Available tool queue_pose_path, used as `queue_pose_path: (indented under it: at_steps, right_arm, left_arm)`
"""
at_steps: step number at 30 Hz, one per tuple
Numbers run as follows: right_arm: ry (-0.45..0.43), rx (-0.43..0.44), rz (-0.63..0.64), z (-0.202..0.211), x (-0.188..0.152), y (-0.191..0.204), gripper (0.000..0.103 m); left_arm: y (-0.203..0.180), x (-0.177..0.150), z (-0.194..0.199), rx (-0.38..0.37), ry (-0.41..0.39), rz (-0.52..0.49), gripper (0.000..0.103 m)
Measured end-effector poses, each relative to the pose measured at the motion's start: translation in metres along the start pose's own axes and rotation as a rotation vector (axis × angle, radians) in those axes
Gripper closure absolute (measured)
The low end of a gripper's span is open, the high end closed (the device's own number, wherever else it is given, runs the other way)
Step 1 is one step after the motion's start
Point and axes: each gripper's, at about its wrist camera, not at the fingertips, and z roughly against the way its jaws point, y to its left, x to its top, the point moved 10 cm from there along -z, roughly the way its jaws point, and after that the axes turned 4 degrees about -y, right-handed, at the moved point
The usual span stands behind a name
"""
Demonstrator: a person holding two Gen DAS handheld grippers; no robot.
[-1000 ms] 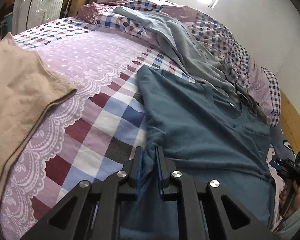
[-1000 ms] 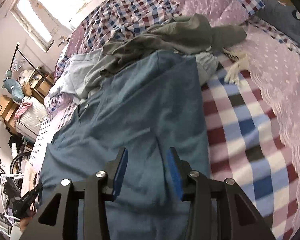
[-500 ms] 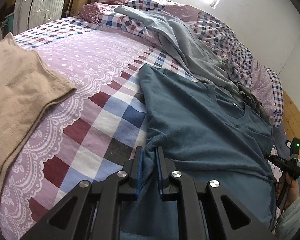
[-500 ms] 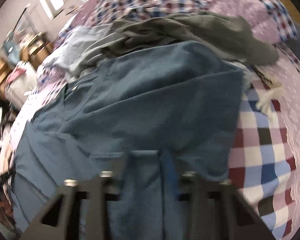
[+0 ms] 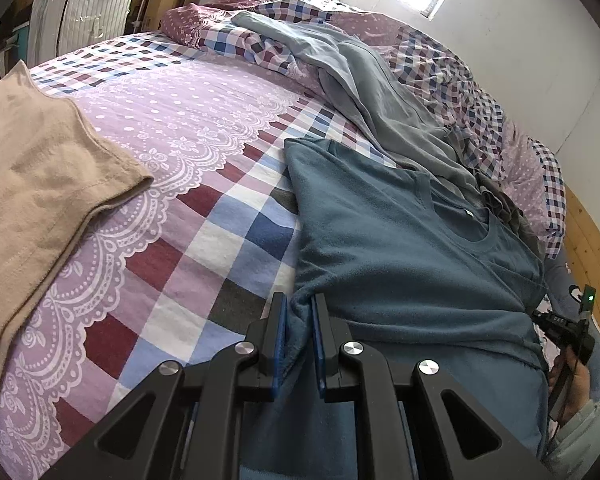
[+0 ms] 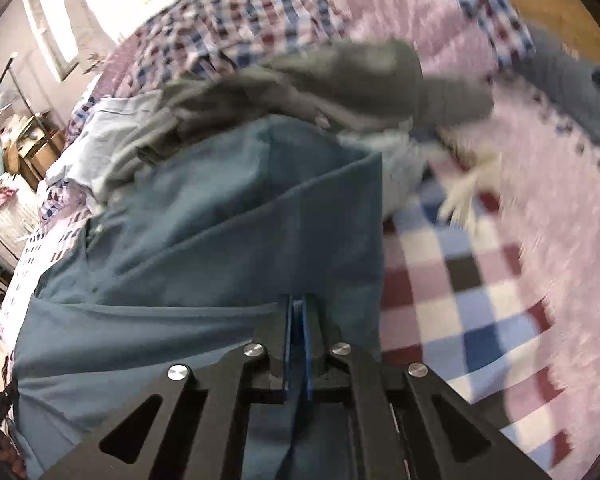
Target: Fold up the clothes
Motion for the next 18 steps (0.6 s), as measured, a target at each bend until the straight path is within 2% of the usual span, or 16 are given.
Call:
queue_pose_path:
  at_steps: [2, 5, 10, 18]
  right_arm:
    - [-0.006, -0.015, -0.008, 0.002, 0.001, -0.004, 0.086]
    - [-0.035, -0.030, -0.027, 0.016, 0.007, -0.009, 0.060]
    - [0.020, 0.103, -0.184, 0.040, -0.010, -0.013, 0.059]
    - [0.134, 0.051, -0.050, 0.044, -0.057, 0.007, 0.060]
  left_arm:
    - [0.001, 0.000, 0.000, -0.002, 0.002, 0.004, 0.091]
    - [0.001, 0.001, -0.001, -0.002, 0.005, 0.007, 0.090]
    - [0.001, 0.002, -0.003, -0.001, 0.007, 0.018, 0.090]
    - [0.001, 0.003, -0.004, -0.009, 0.009, 0.028, 0.090]
